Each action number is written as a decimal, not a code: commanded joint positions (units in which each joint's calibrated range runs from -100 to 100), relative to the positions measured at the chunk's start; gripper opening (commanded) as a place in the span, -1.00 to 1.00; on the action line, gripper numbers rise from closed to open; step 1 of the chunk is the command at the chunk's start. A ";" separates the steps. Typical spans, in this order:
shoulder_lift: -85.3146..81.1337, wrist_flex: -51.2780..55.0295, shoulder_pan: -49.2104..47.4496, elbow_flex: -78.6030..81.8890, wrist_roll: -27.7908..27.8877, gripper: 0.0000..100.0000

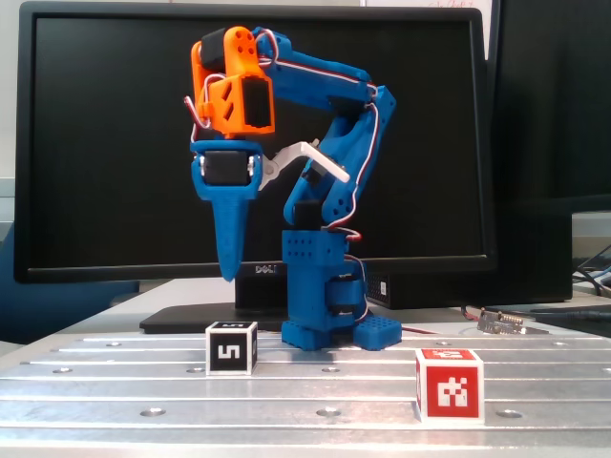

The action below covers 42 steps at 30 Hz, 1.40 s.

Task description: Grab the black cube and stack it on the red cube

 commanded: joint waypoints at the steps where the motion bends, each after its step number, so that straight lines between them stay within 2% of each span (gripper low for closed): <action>1: -0.08 -0.06 0.45 -1.19 -0.80 -0.54; 4: 0.25 -0.49 -0.14 -1.00 -2.33 -0.51; 16: -0.08 -9.47 -1.70 7.32 -2.01 -0.48; 42: 0.00 -9.72 -1.62 10.57 -1.91 -0.47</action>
